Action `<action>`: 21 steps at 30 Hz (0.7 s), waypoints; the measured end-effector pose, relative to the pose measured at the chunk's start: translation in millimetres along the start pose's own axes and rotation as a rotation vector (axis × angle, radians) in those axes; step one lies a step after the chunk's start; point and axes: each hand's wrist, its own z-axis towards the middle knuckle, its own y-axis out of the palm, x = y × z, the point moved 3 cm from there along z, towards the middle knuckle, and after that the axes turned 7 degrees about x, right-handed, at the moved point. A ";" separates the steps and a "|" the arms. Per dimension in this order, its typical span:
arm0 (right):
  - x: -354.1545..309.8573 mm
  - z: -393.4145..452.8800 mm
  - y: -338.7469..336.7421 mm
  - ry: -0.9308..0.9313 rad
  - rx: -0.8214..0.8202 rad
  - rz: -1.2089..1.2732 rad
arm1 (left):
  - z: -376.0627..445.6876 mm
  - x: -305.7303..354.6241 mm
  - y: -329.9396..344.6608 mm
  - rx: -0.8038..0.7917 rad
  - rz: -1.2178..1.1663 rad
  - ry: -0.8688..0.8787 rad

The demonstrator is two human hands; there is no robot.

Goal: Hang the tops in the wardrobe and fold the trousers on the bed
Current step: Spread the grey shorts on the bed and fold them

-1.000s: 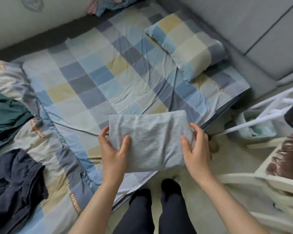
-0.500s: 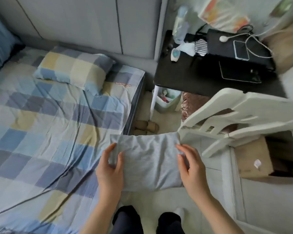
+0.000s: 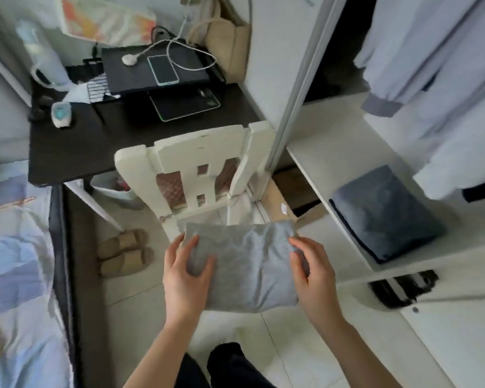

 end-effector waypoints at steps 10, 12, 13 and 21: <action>89.1 21.1 -75.2 0.429 0.269 -0.132 | 32.7 67.1 161.5 -0.402 0.049 0.132; 97.5 30.0 -79.8 0.467 0.311 -0.138 | 41.7 75.9 183.8 -0.470 0.049 0.157; 105.1 37.6 -82.6 0.501 0.342 -0.155 | 50.6 81.6 201.9 -0.524 0.048 0.181; 182.1 105.8 -104.4 0.826 0.610 -0.222 | 114.0 148.4 364.5 -0.904 0.168 0.336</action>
